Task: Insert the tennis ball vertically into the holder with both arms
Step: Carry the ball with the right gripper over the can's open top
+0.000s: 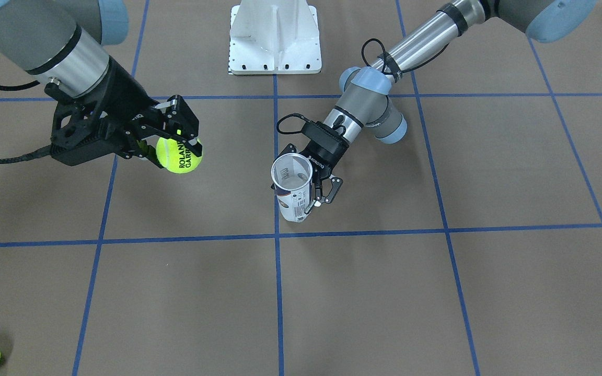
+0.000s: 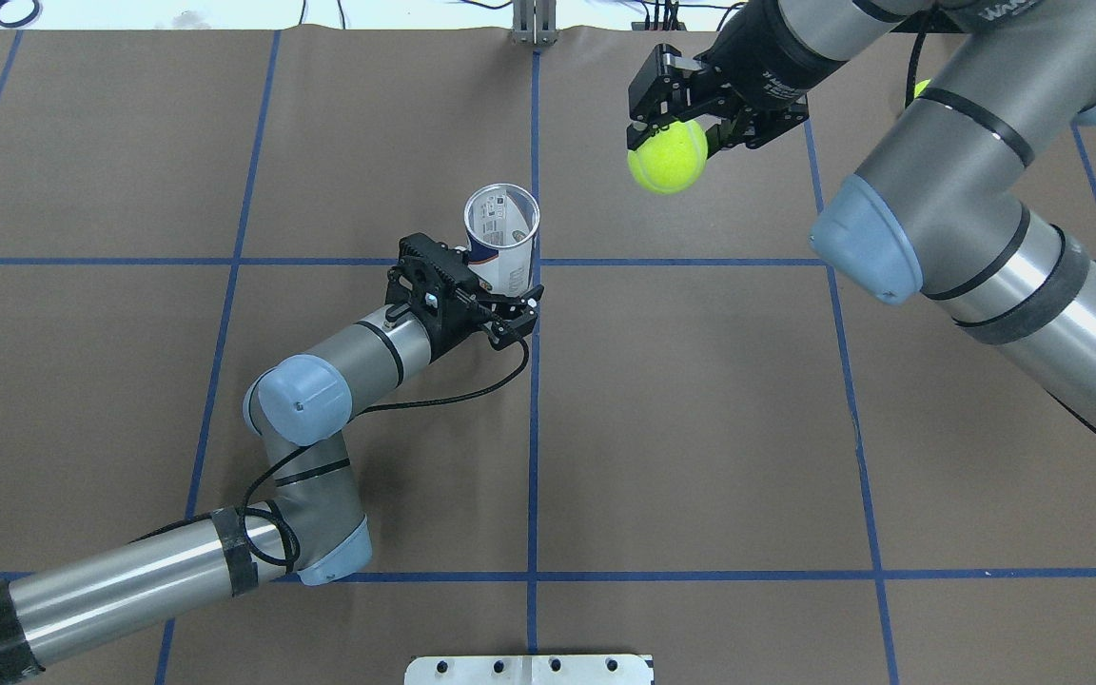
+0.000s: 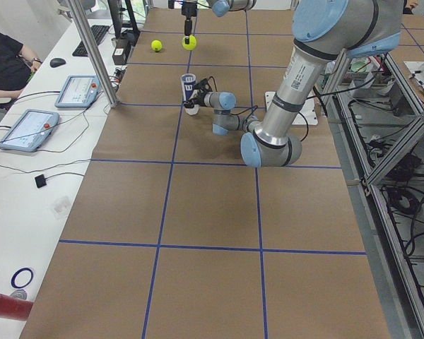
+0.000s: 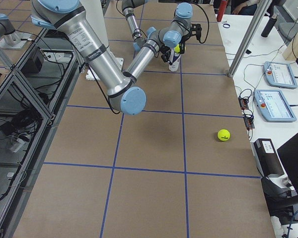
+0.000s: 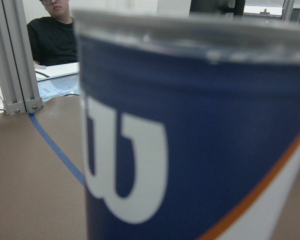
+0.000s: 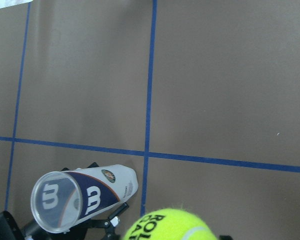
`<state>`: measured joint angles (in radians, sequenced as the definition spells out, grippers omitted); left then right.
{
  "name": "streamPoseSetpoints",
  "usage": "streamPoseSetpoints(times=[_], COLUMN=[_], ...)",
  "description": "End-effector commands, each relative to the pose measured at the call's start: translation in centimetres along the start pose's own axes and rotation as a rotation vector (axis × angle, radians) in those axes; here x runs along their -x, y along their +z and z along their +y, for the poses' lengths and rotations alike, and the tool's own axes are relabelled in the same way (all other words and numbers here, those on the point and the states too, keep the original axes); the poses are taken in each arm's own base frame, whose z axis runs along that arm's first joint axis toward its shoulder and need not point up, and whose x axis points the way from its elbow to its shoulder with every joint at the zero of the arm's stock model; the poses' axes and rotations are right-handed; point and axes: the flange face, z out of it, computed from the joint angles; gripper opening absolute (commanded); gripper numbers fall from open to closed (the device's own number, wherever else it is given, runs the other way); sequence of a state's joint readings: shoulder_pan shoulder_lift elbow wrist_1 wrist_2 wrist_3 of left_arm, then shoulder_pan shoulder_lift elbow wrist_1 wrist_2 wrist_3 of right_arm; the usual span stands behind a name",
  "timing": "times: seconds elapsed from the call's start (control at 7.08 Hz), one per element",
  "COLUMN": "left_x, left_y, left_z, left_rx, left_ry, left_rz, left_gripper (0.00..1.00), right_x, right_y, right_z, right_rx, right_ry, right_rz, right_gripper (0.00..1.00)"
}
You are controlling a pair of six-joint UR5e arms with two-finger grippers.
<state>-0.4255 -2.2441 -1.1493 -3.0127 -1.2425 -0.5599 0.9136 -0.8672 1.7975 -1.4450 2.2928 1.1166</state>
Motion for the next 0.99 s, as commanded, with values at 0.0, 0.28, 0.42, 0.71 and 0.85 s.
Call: streamPoseSetpoints(times=[0.0, 0.28, 0.42, 0.71, 0.85], left_x=[0.0, -0.2, -0.2, -0.2, -0.2], left_y=[0.0, 0.0, 0.0, 0.0, 0.0], left_z=[-0.2, -0.2, -0.2, -0.2, -0.2], left_rx=[-0.003, -0.003, -0.003, -0.003, -0.003], left_ry=[-0.001, -0.001, 0.000, 0.002, 0.000], left_rz=[0.001, 0.003, 0.003, 0.003, 0.003], left_gripper=[0.91, 0.86, 0.86, 0.83, 0.83], right_x=[4.6, 7.1, 8.8, 9.2, 9.8], right_y=[1.3, 3.8, 5.5, 7.2, 8.5], right_z=[1.9, 3.0, 2.5, 1.8, 1.0], right_rx=[-0.007, -0.018, -0.016, -0.011, -0.045], right_ry=[0.004, -0.012, -0.012, -0.005, -0.006], right_rz=[-0.027, -0.014, 0.001, 0.024, 0.053], right_gripper=[0.00, 0.00, 0.00, 0.00, 0.00])
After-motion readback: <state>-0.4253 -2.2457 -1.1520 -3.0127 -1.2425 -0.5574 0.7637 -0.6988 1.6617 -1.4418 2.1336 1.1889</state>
